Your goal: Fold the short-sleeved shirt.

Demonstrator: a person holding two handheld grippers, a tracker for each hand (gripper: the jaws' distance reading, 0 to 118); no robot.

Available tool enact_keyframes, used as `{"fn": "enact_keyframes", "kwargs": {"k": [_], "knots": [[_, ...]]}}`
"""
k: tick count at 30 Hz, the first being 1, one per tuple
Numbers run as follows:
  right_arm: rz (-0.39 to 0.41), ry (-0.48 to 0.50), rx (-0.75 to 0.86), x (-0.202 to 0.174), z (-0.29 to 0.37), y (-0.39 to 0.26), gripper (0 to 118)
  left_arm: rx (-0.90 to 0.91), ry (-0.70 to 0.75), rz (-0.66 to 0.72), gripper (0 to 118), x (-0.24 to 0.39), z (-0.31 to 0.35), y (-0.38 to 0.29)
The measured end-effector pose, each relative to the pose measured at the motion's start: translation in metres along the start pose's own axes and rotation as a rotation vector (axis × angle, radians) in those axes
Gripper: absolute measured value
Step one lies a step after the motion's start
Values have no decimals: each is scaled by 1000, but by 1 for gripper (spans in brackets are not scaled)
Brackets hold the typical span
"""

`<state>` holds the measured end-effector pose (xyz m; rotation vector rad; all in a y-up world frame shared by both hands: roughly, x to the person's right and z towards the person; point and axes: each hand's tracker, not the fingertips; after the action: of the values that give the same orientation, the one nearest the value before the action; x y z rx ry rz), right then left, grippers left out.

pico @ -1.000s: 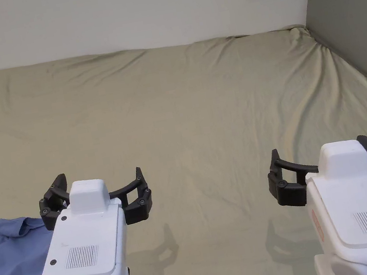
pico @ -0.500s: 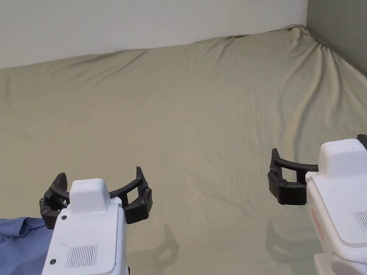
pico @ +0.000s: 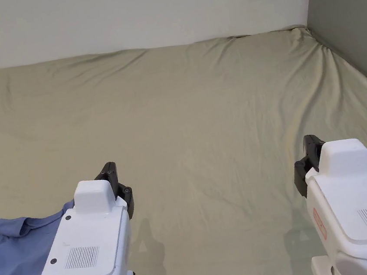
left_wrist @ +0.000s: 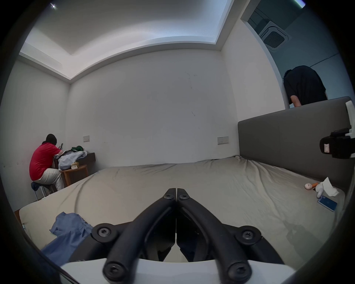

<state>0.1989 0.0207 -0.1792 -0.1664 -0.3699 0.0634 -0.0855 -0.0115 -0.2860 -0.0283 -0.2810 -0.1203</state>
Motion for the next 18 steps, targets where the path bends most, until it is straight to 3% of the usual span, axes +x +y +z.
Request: {"fn": "enact_keyframes", "kwargs": {"k": [4, 9, 18], "knots": [[30, -5, 8, -7, -1, -1, 1, -3, 29, 11, 0, -5, 0, -2], [35, 56, 7, -25, -12, 3, 1, -13, 103, 29, 0, -34, 4, -5], [51, 299, 55, -117, -29, 22, 1, -34, 375, 32, 0, -140, 48, -7]]}}
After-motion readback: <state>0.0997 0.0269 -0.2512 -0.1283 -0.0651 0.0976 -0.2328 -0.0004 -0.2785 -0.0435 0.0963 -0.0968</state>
